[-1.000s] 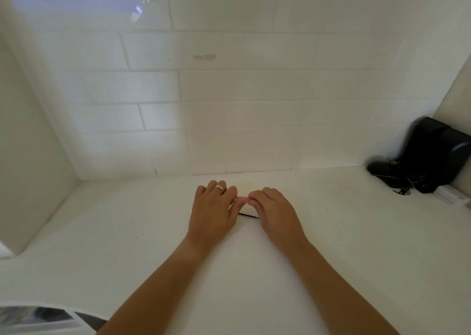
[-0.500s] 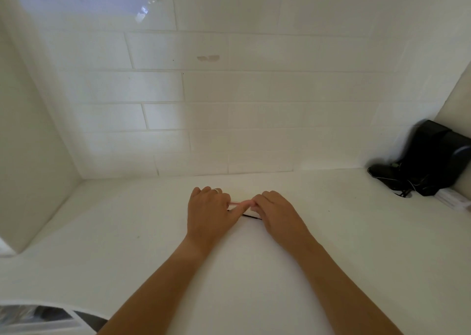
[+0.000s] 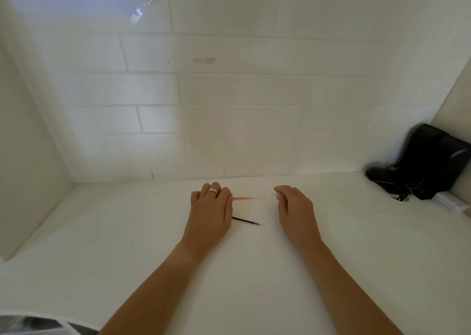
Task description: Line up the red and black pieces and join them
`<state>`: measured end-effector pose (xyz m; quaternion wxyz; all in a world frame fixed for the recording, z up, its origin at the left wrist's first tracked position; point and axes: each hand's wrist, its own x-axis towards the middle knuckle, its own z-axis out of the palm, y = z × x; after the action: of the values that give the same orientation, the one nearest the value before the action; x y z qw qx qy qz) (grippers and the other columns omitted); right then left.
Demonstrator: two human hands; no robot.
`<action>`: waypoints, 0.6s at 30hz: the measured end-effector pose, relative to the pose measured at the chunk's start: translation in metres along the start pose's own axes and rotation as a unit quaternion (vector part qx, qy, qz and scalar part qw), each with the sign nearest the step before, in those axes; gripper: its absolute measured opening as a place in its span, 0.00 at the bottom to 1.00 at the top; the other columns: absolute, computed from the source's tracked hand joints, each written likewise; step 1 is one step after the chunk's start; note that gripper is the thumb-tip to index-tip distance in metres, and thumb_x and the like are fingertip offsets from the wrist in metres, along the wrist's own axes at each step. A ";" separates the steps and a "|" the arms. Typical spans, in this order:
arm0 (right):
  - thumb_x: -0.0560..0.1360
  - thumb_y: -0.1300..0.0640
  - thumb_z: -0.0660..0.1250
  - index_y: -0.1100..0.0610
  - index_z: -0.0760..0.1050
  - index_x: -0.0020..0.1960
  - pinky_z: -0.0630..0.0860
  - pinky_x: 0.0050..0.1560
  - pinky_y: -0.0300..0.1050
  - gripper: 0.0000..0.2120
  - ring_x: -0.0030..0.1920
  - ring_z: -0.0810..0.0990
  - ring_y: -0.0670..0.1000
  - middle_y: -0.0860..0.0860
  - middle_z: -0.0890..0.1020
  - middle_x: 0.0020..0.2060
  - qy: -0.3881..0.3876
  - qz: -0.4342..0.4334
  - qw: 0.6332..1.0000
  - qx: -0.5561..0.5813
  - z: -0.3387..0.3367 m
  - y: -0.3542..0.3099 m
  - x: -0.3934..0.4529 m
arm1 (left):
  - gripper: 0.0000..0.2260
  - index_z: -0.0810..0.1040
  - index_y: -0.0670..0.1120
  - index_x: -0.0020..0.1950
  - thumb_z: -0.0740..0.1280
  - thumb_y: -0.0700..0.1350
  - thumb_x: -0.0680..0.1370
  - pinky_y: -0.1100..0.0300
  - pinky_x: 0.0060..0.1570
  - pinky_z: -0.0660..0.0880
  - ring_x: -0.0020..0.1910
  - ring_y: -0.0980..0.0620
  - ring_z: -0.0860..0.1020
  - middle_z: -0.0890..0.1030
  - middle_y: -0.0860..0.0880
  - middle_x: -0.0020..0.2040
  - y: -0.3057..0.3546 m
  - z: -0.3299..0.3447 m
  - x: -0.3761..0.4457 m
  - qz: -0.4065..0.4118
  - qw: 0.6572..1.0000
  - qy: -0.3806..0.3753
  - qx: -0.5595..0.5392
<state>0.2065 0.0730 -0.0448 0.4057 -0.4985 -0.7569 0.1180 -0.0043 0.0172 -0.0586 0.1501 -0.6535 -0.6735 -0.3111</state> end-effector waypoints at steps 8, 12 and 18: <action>0.77 0.60 0.70 0.55 0.74 0.45 0.74 0.37 0.49 0.05 0.36 0.75 0.54 0.49 0.77 0.31 -0.016 -0.016 0.990 -0.136 0.004 -0.011 -0.001 | 0.11 0.76 0.51 0.51 0.54 0.48 0.84 0.54 0.51 0.63 0.49 0.50 0.72 0.73 0.54 0.48 -0.002 0.002 -0.001 0.016 0.999 -0.016 -0.037; 0.77 0.59 0.70 0.55 0.77 0.46 0.76 0.41 0.51 0.03 0.40 0.77 0.55 0.47 0.76 0.33 -0.029 -0.018 0.991 -0.126 0.003 -0.011 -0.003 | 0.12 0.77 0.51 0.53 0.54 0.48 0.85 0.54 0.51 0.65 0.49 0.50 0.72 0.74 0.53 0.49 -0.002 0.001 -0.001 0.026 0.999 -0.011 -0.041; 0.74 0.63 0.66 0.53 0.80 0.54 0.74 0.53 0.46 0.10 0.51 0.78 0.50 0.47 0.82 0.49 0.025 -0.103 0.991 -0.078 0.006 -0.015 -0.005 | 0.12 0.79 0.53 0.53 0.56 0.51 0.83 0.56 0.49 0.62 0.49 0.50 0.73 0.74 0.53 0.48 -0.003 0.002 0.001 0.043 0.998 0.000 -0.046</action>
<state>0.1935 0.0630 -0.0427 0.3948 -0.4510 -0.8005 0.0038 -0.0068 0.0193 -0.0606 0.1332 -0.6882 -0.6297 -0.3349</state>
